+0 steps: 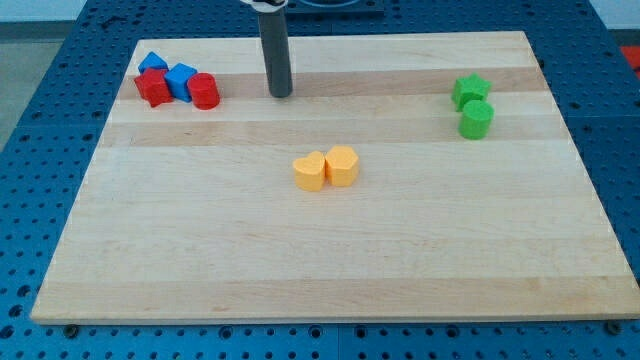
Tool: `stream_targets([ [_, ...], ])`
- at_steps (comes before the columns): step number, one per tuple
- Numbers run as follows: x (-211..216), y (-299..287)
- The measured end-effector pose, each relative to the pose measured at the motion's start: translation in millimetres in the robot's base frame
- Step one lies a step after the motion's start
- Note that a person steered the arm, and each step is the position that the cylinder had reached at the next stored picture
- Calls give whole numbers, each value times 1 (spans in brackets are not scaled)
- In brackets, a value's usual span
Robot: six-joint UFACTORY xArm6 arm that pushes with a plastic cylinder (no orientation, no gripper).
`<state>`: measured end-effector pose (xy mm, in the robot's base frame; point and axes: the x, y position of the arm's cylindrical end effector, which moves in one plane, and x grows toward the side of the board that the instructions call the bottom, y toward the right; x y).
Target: Point your arm to red circle
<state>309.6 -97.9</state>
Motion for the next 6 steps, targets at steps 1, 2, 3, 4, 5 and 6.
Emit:
stream_targets([
  [1,5,-16],
  [2,5,-16],
  [3,4,-19],
  [4,4,-19],
  [5,3,-18],
  [6,-54,-50],
])
